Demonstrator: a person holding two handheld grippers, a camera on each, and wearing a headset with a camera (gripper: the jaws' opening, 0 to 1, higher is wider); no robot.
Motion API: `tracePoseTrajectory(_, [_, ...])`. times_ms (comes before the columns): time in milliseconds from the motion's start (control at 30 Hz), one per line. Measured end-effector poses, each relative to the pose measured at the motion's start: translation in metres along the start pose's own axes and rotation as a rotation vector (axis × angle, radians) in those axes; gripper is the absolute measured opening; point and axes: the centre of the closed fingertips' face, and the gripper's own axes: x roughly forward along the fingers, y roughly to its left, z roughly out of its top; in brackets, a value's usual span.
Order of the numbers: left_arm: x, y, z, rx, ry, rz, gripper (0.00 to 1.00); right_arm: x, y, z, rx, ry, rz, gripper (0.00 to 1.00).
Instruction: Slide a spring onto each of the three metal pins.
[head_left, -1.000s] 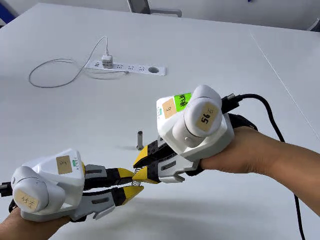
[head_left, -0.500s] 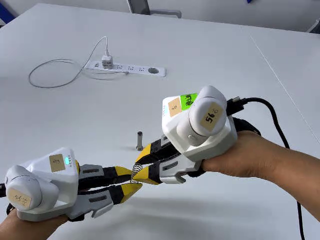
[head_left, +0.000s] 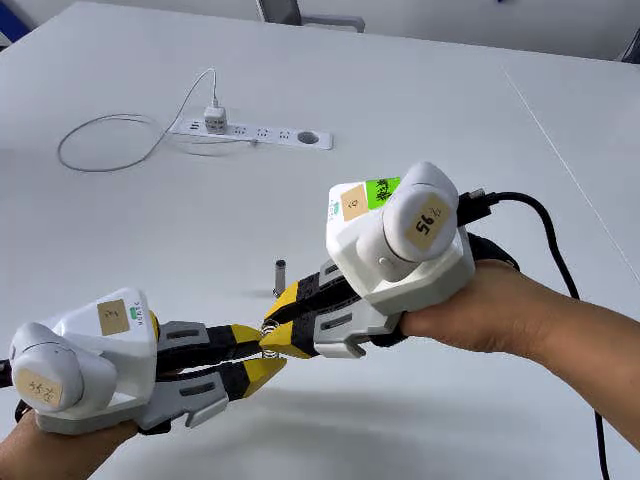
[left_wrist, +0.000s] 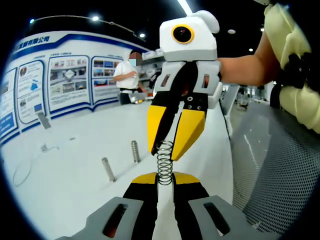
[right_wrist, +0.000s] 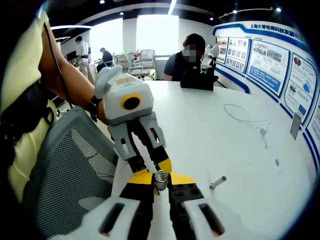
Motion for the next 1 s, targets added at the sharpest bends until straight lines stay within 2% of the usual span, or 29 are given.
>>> tracePoseTrajectory(267, [0.001, 0.004, -0.001, 0.005, 0.005, 0.011, 0.12, 0.001, -0.004, -0.001, 0.005, 0.000, -0.005, 0.11])
tracePoseTrajectory(600, [-0.001, 0.011, 0.000, -0.011, 0.000, 0.037, 0.24, -0.004, -0.014, 0.000, 0.016, -0.008, -0.028, 0.11])
tracePoseTrajectory(1000, [-0.007, 0.022, -0.004, -0.050, 0.003, 0.083, 0.38, -0.010, -0.038, 0.002, 0.036, -0.020, -0.084, 0.11])
